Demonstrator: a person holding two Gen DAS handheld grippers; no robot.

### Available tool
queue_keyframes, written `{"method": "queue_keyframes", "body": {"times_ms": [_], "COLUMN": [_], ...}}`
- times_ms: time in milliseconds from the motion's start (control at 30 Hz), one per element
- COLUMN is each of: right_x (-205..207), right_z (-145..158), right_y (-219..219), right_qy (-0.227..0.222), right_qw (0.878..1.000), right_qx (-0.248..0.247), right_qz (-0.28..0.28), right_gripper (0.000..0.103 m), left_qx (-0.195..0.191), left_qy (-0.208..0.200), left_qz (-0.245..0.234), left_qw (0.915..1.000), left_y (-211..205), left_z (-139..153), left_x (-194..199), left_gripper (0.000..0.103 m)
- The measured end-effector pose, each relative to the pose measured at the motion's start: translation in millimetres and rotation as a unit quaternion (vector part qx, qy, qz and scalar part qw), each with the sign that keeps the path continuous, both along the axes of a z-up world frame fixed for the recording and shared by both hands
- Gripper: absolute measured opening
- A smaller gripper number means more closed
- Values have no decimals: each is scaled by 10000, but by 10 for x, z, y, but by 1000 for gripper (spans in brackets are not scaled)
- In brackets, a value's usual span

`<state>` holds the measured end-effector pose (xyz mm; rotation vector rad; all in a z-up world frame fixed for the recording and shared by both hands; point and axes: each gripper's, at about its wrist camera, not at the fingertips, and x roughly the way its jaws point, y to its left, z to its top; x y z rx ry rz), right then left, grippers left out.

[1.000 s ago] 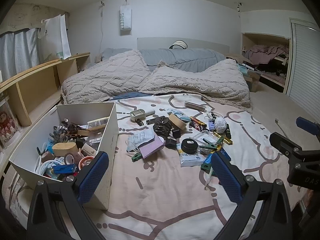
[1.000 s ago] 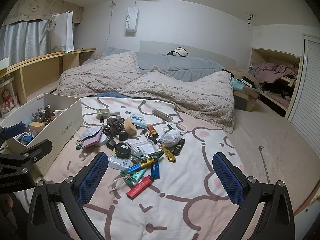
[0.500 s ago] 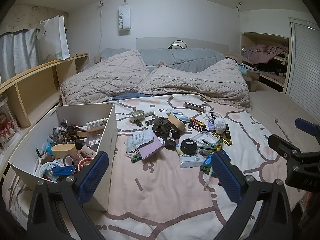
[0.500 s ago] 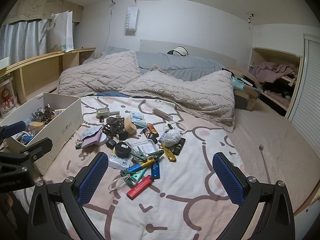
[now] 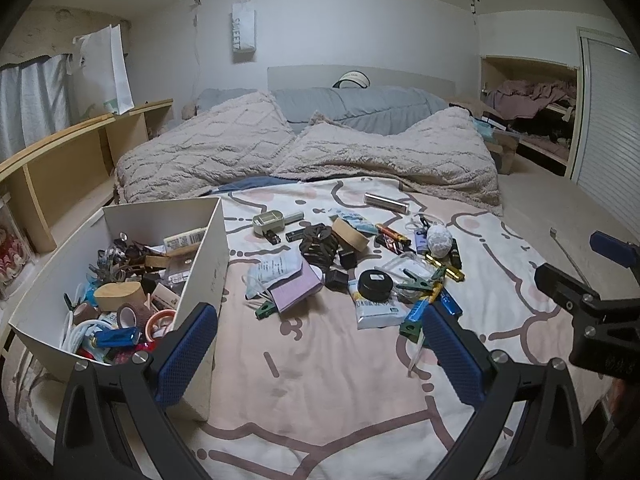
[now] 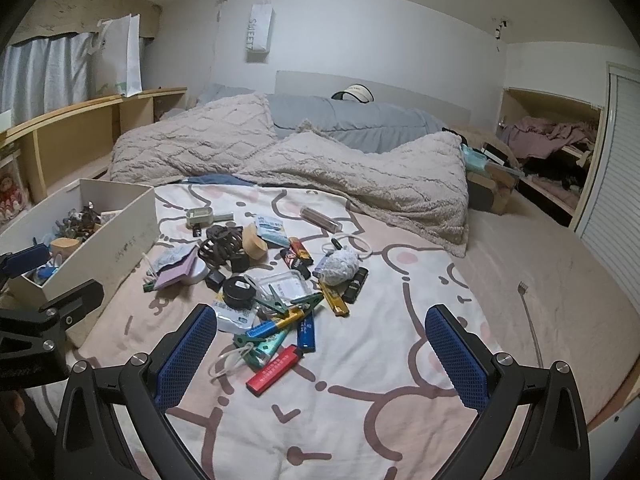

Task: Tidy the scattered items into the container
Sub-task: 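Move the right tool toward the red lighter among the items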

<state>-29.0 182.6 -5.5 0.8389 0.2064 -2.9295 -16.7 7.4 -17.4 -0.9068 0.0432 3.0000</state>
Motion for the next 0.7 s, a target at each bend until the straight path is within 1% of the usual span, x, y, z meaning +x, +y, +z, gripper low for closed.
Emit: {"method": "queue_keyframes", "body": {"times_ms": [367,600,700], "right_x": [-209,-352,-417], "right_z": [-214,-428,-534], "right_y": [139,146,137], "right_qy": [-352,-660,-810], "right_qw": [9991,9974,9962], "right_qx": [28,70,114], "right_qz": [-255,-297,-310], "right_gripper": [103,103,103], "left_qx": [-33,-1,80], "left_qy": [-374,-648,-790], "left_qz": [-50,-138,-250], "left_qw": [9993,9978,9965], "left_y": [72,112,146], "left_z": [-308,-526,-634], "left_x": [-157,-288,-349], "left_gripper": [103,103,103]}}
